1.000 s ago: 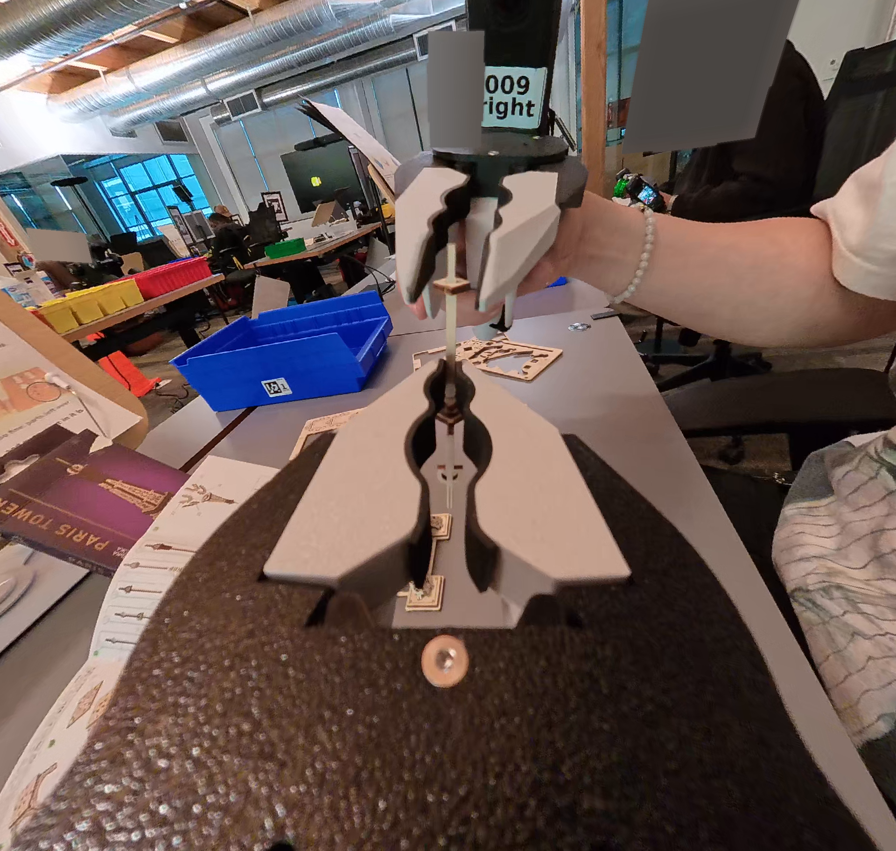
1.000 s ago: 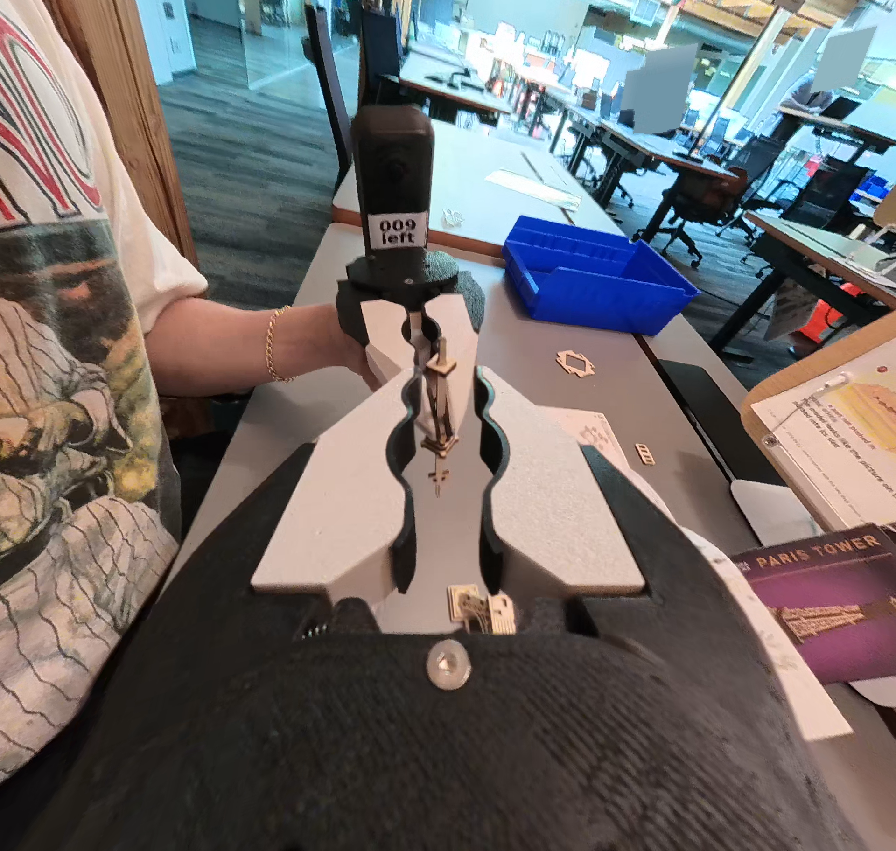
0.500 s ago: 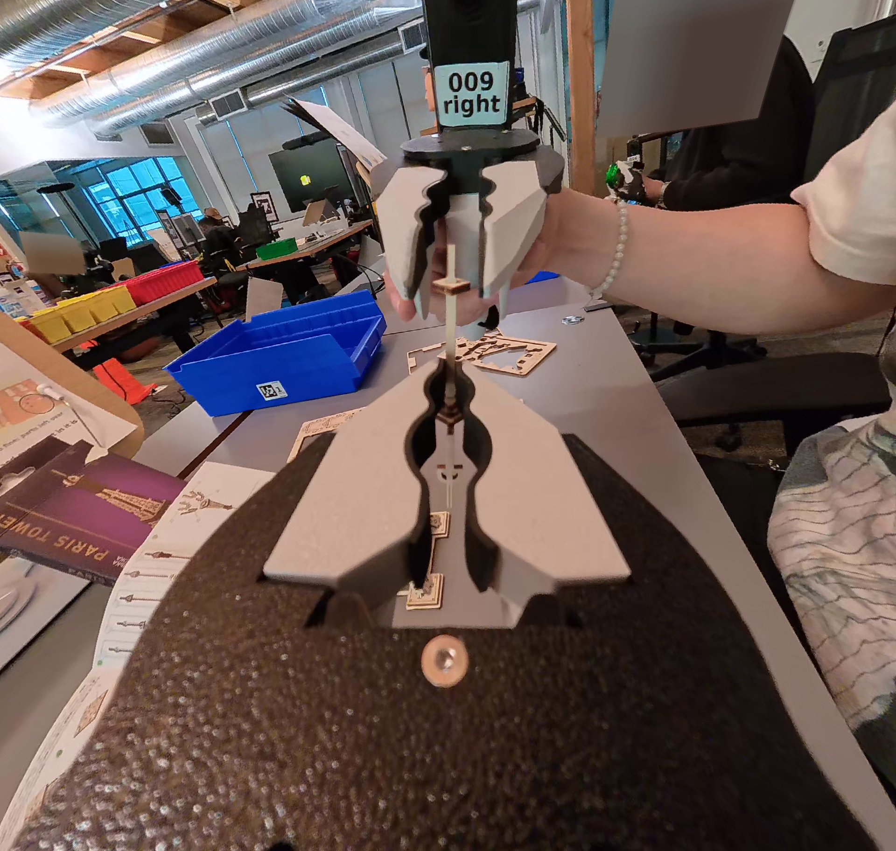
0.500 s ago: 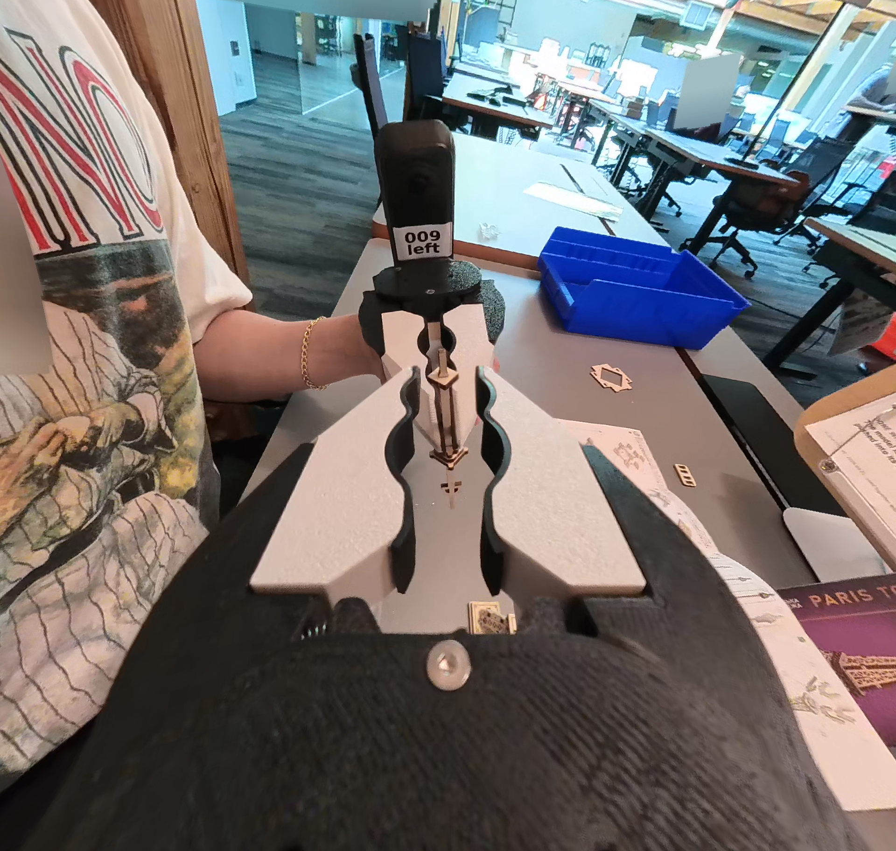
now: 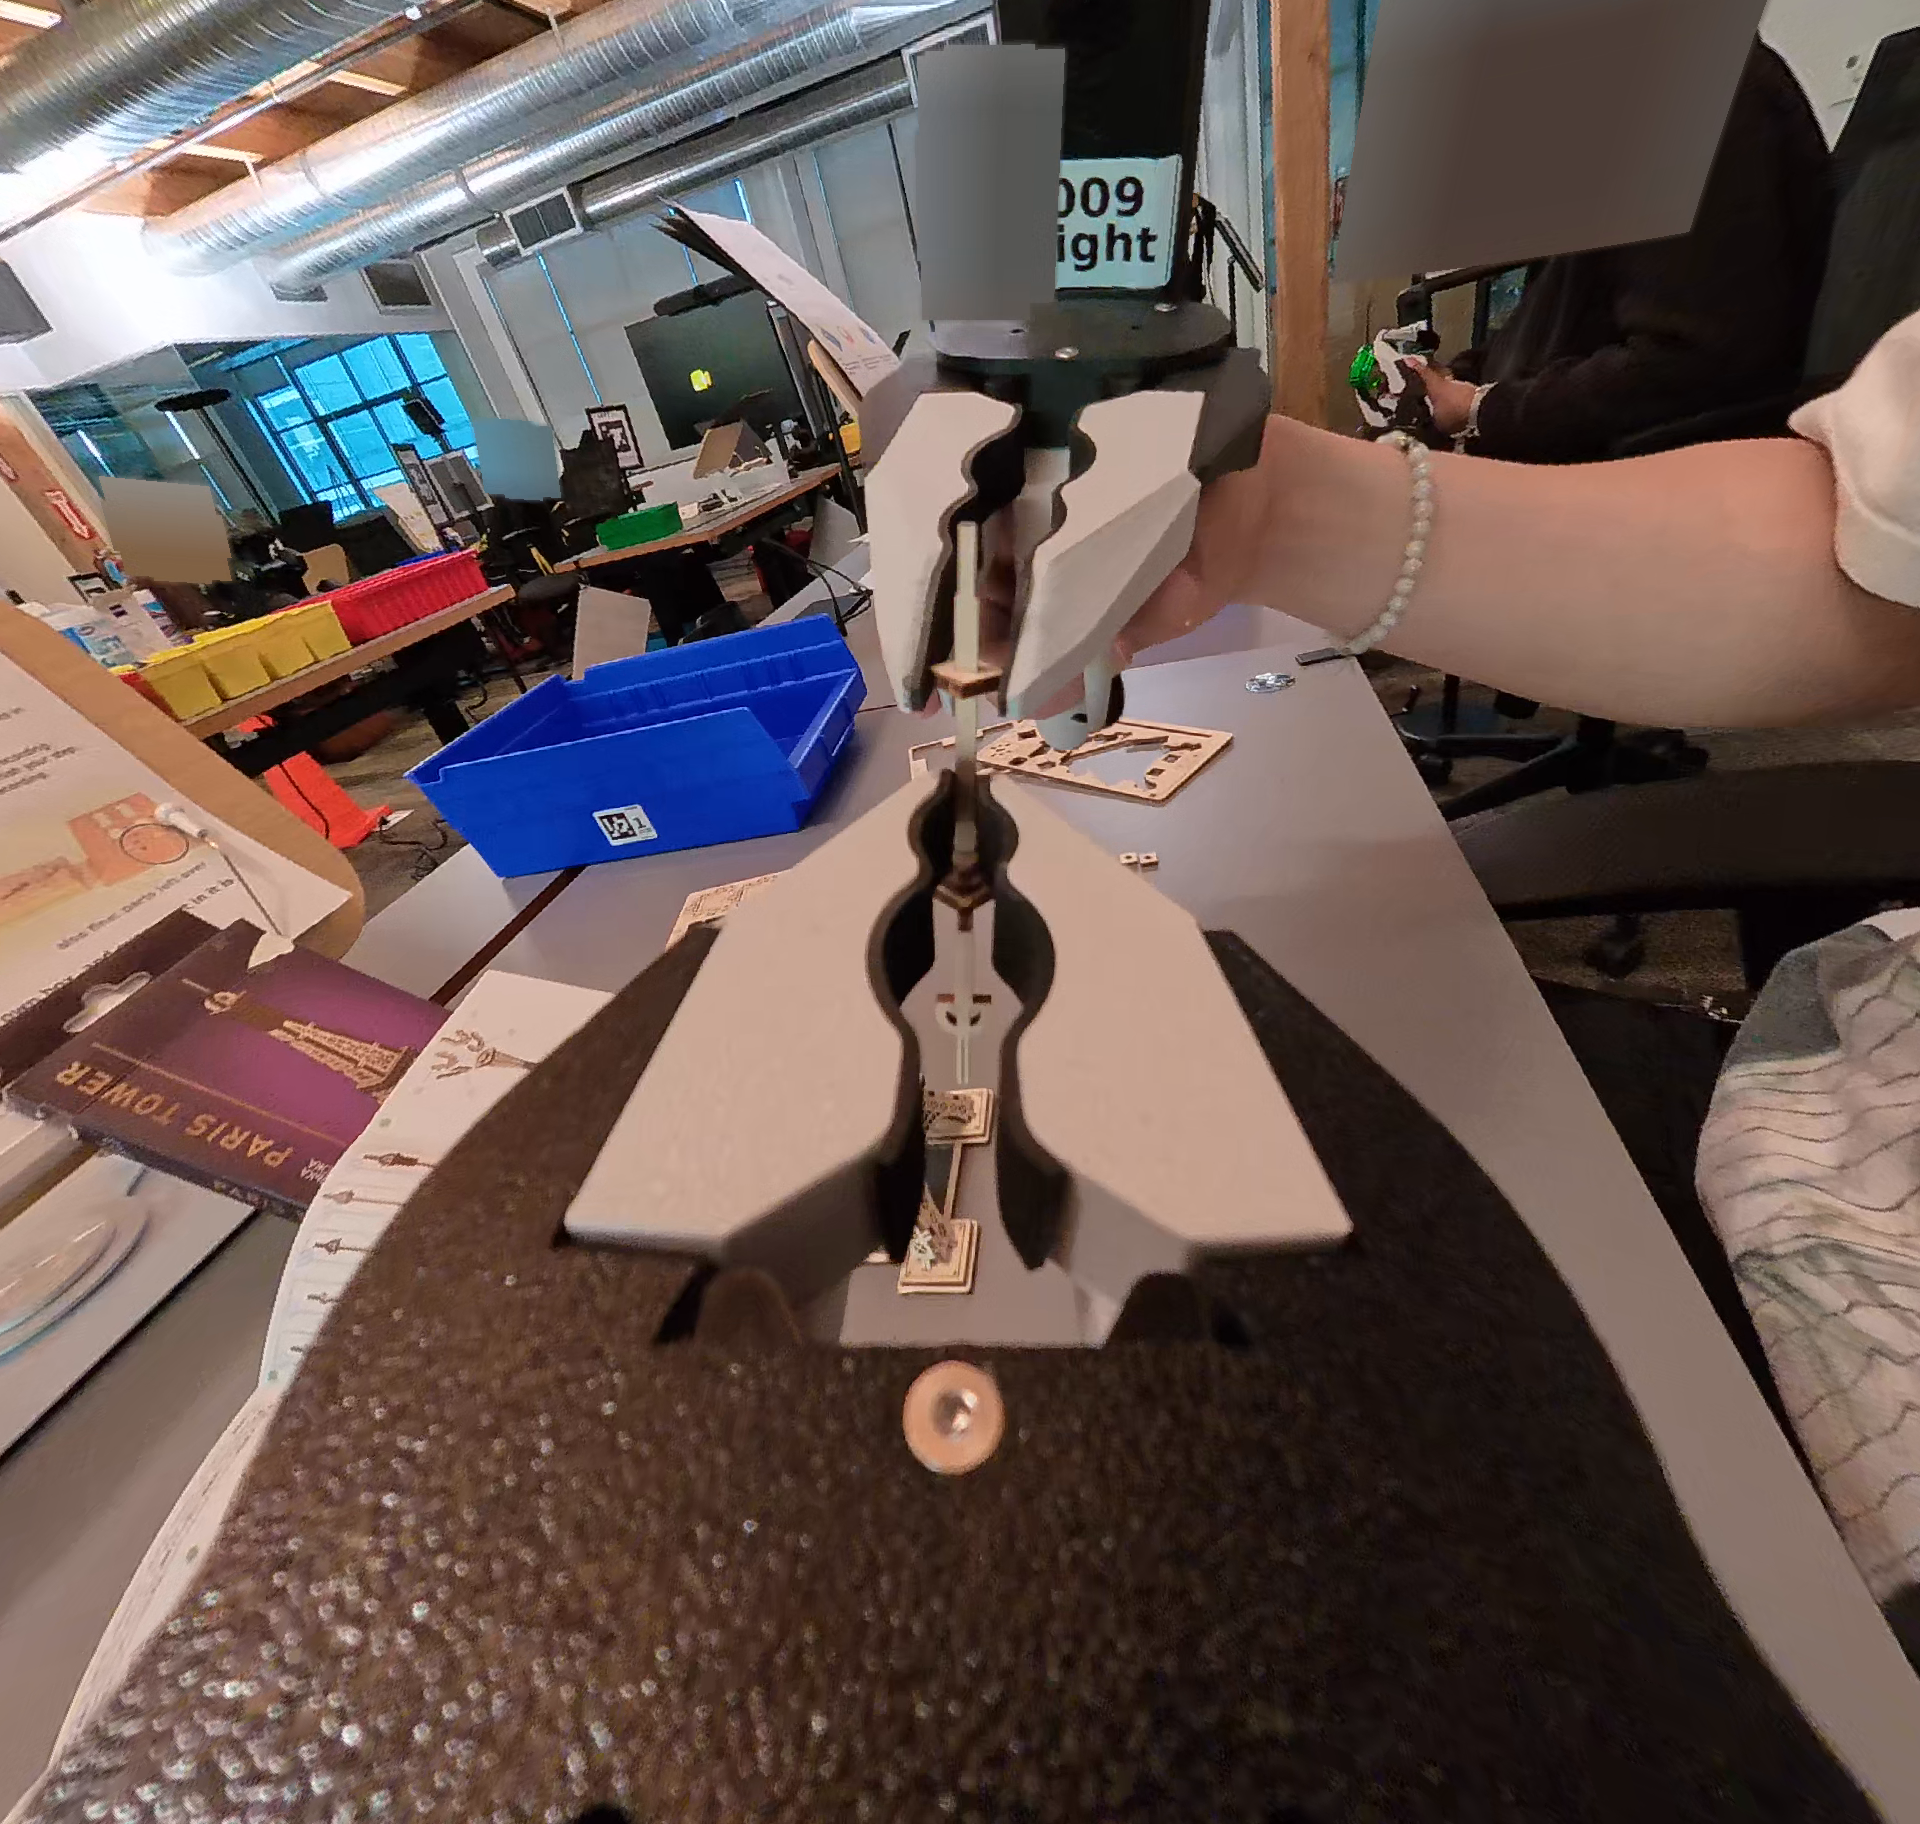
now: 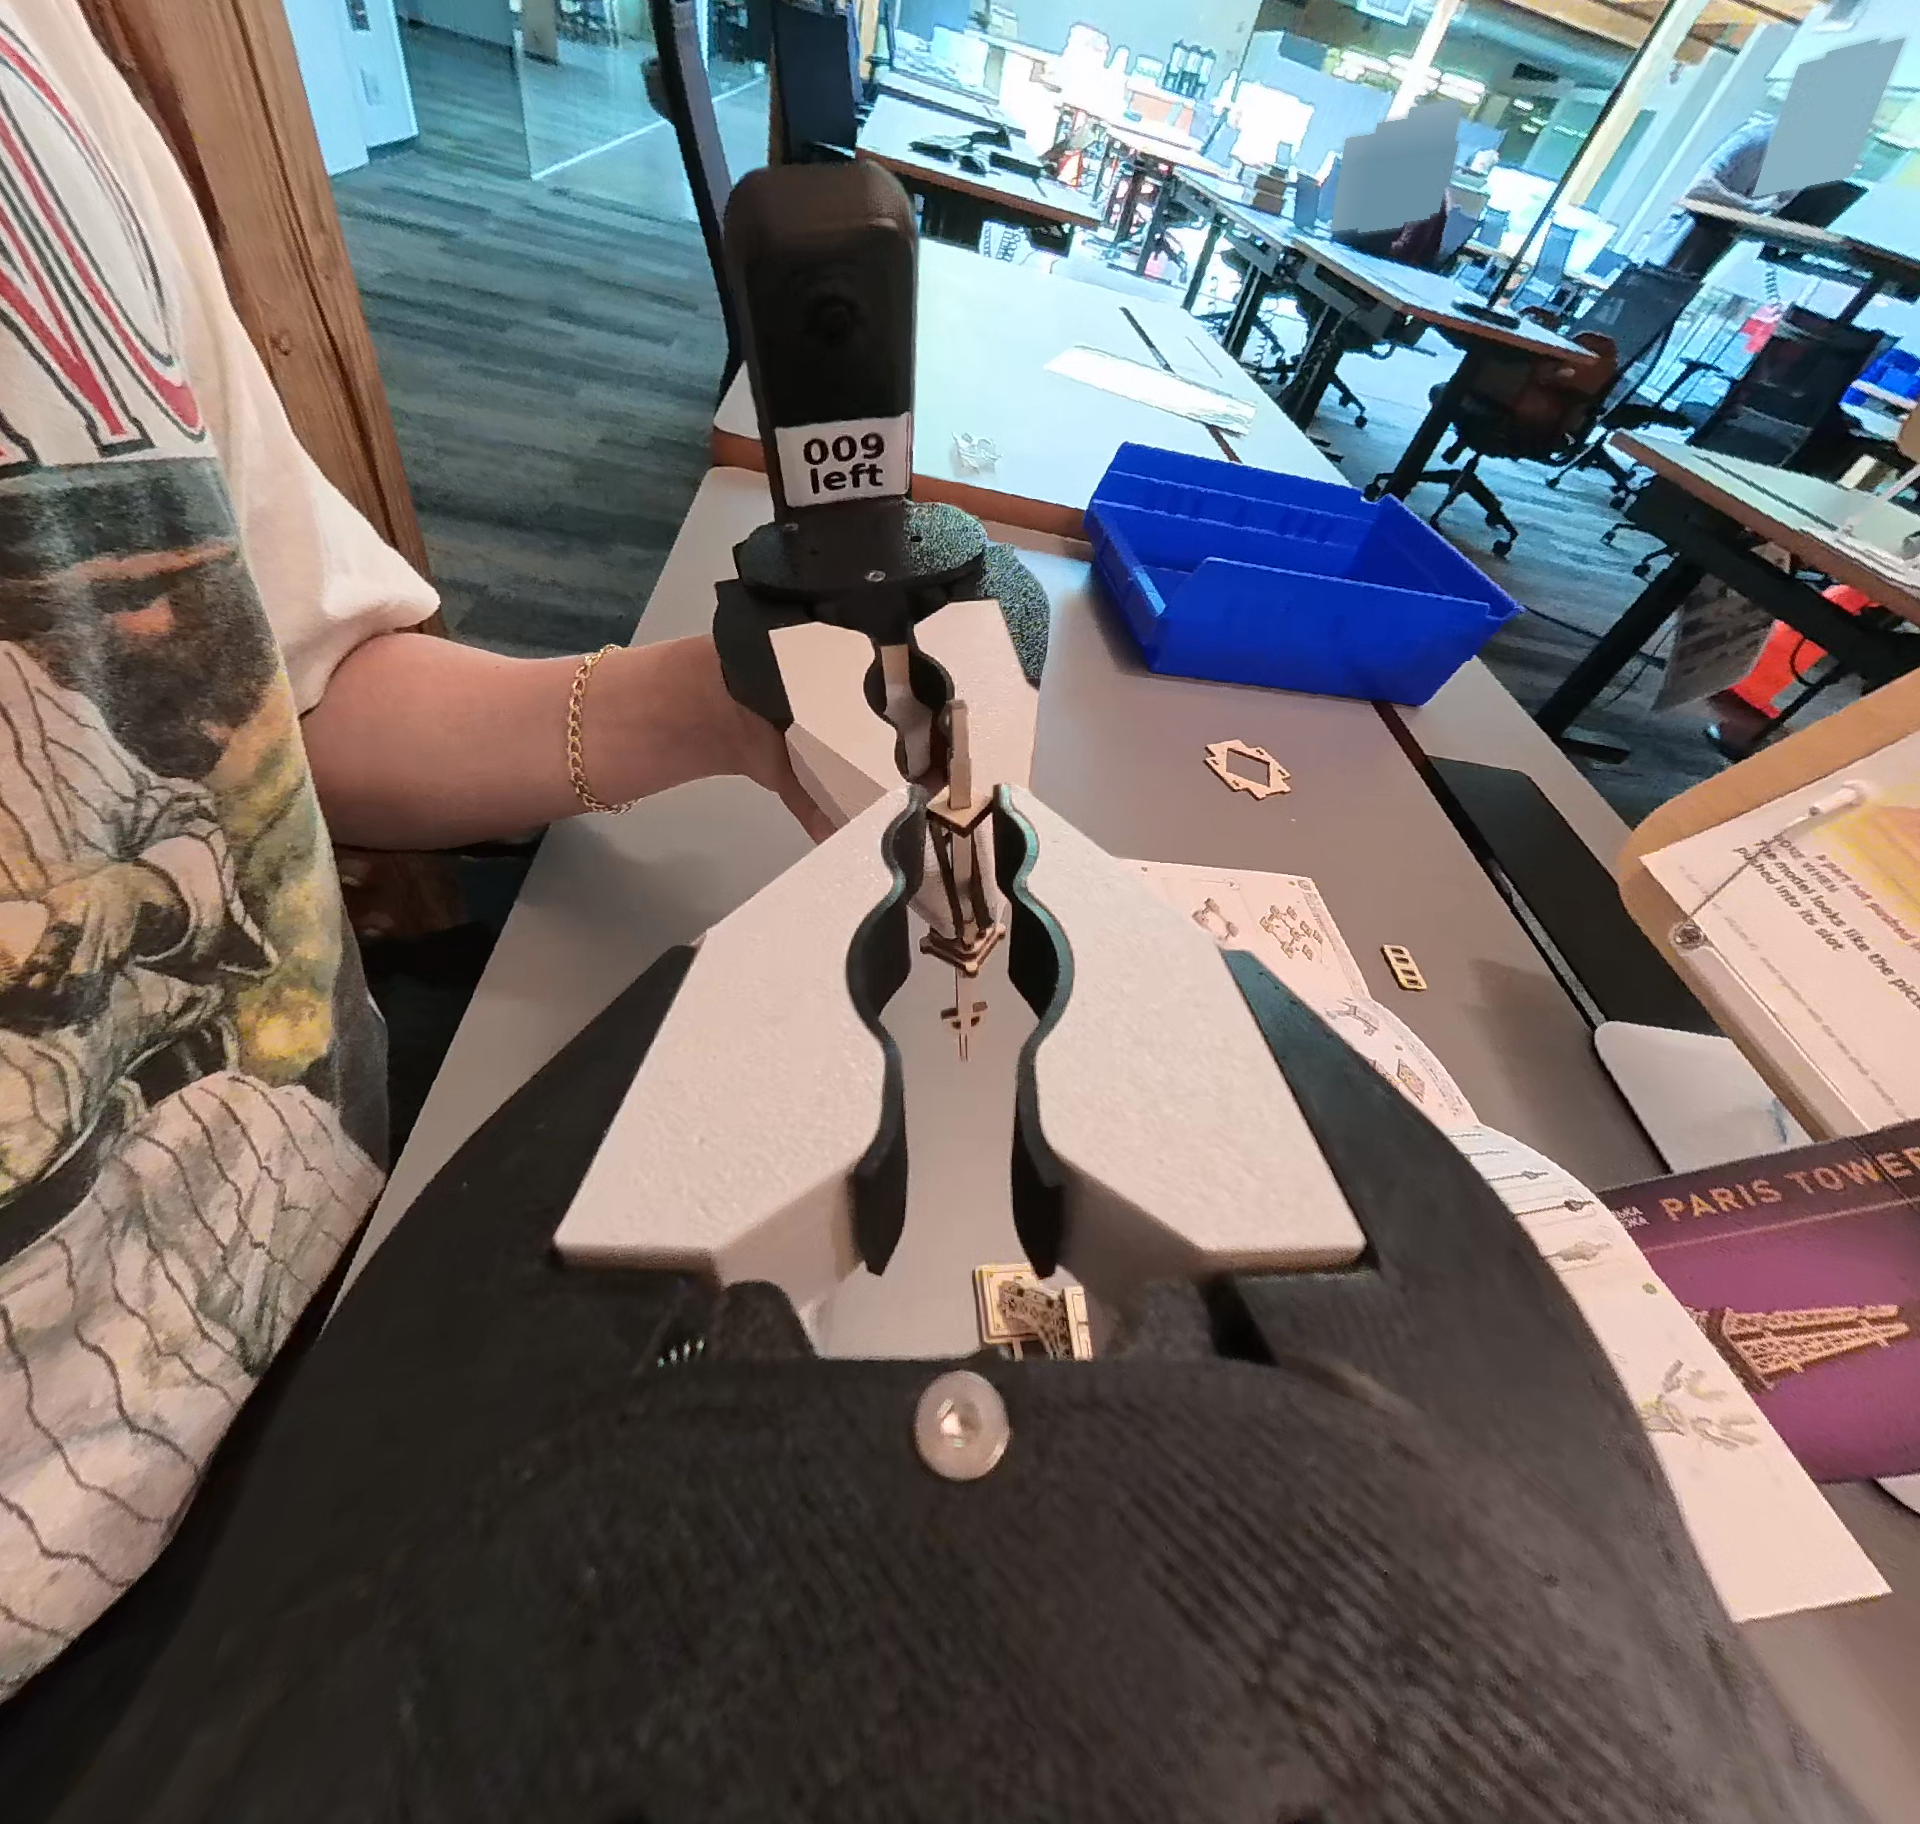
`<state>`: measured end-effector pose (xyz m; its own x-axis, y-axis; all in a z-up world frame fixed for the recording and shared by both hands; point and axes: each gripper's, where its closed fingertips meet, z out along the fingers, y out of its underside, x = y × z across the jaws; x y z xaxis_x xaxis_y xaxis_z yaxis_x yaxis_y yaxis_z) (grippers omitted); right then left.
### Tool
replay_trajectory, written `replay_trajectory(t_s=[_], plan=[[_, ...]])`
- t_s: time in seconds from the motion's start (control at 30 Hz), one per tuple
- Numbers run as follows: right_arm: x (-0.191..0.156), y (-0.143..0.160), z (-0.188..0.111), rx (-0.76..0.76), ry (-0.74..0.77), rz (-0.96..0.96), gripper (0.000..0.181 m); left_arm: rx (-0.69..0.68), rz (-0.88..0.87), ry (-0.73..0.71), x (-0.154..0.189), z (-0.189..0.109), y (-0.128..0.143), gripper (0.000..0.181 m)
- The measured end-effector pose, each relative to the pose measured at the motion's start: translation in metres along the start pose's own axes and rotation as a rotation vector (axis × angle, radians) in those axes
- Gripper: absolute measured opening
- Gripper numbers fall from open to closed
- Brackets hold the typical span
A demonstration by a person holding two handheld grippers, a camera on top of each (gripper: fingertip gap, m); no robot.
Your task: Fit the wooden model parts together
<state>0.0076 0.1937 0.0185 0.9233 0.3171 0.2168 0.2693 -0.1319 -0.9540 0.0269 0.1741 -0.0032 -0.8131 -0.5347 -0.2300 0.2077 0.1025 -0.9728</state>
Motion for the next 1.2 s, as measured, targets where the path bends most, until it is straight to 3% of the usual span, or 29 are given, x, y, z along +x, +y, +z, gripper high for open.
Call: replay_trajectory(t_s=[0.17, 0.23, 0.33, 0.8, 1.0, 1.2], plan=[[0.003, 0.001, 0.001, -0.015, 0.056, -0.012, 0.010, -0.008, 0.006, -0.023, -0.003, 0.000, 0.002, 0.001], [0.006, -0.002, -0.002, -0.016, 0.085, -0.046, 0.020, -0.012, 0.008, -0.033, -0.005, 0.000, 0.002, 0.001], [0.006, -0.015, -0.008, 0.026, 0.069, -0.038, 0.005, -0.014, 0.009, -0.036, -0.006, -0.001, 0.003, 0.001], [0.008, -0.017, -0.006, 0.017, 0.070, -0.038, 0.000, -0.014, 0.006, -0.042, -0.006, -0.002, 0.003, 0.001], [0.010, -0.015, -0.005, 0.026, 0.089, -0.019, 0.000, -0.007, -0.012, -0.055, -0.009, -0.003, 0.002, 0.030], [0.000, -0.009, -0.001, -0.006, 0.028, -0.022, 0.000, 0.041, -0.037, -0.032, -0.004, -0.003, -0.008, 0.029]])
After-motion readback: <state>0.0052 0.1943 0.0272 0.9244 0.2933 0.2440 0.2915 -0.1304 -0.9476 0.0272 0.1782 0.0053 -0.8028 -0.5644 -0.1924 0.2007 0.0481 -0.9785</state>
